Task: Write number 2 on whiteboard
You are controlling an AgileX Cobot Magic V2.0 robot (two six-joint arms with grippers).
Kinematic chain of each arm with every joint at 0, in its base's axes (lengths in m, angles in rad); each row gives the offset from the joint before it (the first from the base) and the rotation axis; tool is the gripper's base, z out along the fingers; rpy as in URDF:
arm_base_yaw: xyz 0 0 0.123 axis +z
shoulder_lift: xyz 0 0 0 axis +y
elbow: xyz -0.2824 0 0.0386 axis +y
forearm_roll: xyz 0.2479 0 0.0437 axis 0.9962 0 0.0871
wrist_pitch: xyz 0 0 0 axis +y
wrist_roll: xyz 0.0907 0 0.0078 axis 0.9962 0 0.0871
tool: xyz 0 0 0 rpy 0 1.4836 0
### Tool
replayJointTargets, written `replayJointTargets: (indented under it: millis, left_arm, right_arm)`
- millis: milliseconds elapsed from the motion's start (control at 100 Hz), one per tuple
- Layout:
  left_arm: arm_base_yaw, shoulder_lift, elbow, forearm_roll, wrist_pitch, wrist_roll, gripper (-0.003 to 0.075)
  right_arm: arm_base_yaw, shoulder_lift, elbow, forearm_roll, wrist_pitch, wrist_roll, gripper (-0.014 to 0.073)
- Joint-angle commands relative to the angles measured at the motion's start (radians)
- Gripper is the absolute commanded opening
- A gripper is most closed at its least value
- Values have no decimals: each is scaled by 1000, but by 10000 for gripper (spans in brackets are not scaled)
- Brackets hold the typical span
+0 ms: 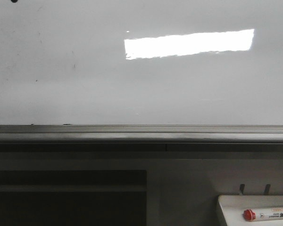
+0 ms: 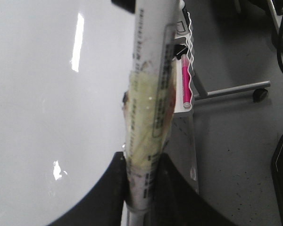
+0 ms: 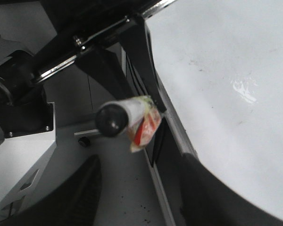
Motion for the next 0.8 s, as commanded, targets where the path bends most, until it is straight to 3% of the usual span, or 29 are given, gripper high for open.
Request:
replayJointTargets:
  millis: [0, 150, 600, 790]
  left_arm:
    - [-9, -16, -31, -34, -25, -7, -20]
    - [-9, -16, -31, -34, 16, -9, -20]
    - [-9, -16, -23, -42, 18, -11, -20]
    - [-9, -16, -23, -42, 18, -11, -20]
  right_arm:
    - [57, 33, -35, 7, -178, -13, 339]
    - [96, 85, -35, 9, -297, -13, 338]
    - [99, 154, -38, 158, -271, -13, 338]
    - [140, 182, -46, 161, -273, -13, 338]
